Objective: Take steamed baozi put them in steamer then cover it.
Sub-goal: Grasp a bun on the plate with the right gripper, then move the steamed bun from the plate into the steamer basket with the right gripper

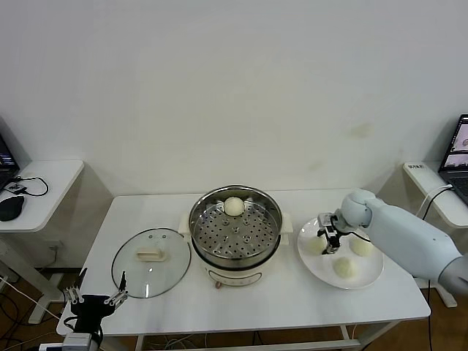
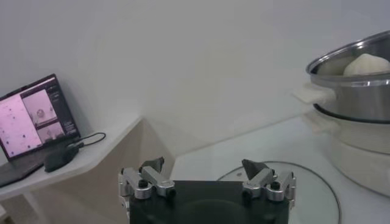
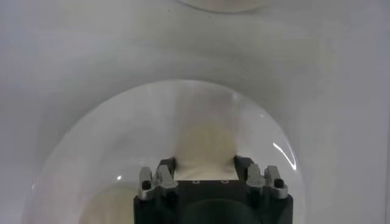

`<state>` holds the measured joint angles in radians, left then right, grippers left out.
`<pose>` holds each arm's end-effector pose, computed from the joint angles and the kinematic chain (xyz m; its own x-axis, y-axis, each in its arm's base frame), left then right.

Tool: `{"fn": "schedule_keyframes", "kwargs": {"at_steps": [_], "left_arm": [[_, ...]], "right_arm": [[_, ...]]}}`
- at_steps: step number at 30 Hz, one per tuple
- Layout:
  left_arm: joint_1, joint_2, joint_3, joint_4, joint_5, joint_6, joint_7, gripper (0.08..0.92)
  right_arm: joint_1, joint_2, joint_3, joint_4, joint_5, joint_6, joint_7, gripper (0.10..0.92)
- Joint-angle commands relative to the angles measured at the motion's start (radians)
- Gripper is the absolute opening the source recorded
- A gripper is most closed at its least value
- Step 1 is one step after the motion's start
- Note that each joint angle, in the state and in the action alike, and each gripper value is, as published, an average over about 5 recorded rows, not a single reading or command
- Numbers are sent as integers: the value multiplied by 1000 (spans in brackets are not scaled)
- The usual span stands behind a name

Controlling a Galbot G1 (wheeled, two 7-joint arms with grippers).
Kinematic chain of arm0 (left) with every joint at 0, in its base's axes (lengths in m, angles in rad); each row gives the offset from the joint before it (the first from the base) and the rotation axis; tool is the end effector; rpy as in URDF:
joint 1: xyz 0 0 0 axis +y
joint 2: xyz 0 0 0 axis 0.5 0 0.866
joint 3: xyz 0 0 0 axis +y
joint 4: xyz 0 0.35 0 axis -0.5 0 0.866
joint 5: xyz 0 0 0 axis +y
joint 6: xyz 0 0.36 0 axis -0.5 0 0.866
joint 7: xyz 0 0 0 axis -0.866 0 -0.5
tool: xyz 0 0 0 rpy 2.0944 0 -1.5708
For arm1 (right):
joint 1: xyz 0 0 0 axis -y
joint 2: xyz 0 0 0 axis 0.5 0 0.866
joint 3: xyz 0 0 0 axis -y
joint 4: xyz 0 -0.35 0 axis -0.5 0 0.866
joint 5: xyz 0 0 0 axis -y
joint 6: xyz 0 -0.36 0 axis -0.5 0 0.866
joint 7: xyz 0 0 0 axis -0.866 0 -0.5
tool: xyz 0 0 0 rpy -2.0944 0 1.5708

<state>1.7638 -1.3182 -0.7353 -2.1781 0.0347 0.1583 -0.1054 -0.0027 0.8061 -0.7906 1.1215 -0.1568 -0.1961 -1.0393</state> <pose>0.1362 0.0963 -0.2837 -0.9664 -0.1779 0.1855 -0.0973 0.9213 0.3764 0.5450 -0.1242 -0.2215 -0.2311 -0.1010 0.9677 -0.9653 -0.1004 -0.2410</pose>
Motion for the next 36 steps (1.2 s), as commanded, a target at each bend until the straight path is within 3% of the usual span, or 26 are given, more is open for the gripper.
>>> {"fn": "schedule_keyframes", "kwargs": {"at_steps": [1,9,14,25,36], "left_arm": [[0,2,0,-1,0,0,0,823],[-8,17,10,-7,0,1,1,823],[-16,28,17,-19,0,3,3,823],[-30,39,41,-19,1,10,7,823],[-43,40,16,-11,-16,10,7,823]], "right_arm": [[134,-69,-26,80,64,-6,-28,600],[376,-168,-168,218,206,-49,-23,602],[565,-139,-289,277,325,-82,-11,602],[683,132,-383,311,562,-210,67,614],[563,462,-418,167,641,-331,142,619]]}}
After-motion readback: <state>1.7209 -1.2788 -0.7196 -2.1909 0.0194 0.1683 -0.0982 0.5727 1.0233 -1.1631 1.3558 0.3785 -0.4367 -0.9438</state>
